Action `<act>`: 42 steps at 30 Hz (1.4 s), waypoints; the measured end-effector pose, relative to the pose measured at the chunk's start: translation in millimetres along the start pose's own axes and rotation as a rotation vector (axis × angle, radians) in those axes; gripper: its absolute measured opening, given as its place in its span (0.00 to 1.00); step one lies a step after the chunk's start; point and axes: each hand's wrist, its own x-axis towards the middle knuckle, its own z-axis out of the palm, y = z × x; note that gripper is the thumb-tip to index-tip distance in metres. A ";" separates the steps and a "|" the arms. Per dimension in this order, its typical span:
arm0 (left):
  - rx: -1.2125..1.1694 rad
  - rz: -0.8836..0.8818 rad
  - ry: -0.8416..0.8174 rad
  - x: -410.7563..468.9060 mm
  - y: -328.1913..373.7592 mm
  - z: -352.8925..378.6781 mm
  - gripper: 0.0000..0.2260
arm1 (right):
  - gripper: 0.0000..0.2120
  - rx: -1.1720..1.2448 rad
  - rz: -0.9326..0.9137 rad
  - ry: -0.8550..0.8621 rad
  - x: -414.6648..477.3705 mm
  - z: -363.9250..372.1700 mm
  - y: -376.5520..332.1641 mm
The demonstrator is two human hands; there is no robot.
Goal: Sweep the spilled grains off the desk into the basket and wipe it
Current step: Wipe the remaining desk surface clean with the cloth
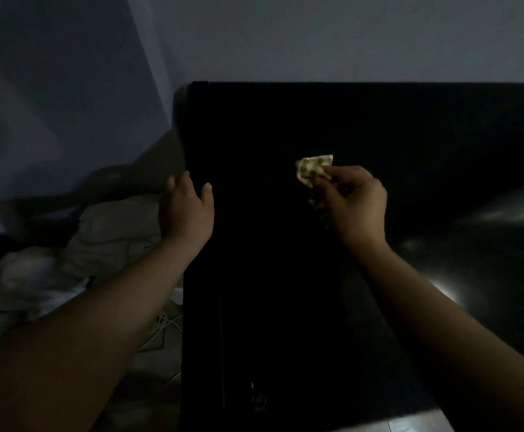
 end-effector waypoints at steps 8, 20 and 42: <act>-0.109 -0.115 0.010 29.9 3.3 12.5 0.28 | 0.10 -0.175 -0.087 0.002 127.0 46.7 -4.3; -0.125 -0.145 0.066 26.6 2.9 20.8 0.25 | 0.13 -0.341 -0.126 0.037 260.4 133.5 12.6; -0.096 -0.139 0.052 23.9 9.9 19.1 0.25 | 0.11 -0.429 -0.232 -0.026 195.5 125.2 20.8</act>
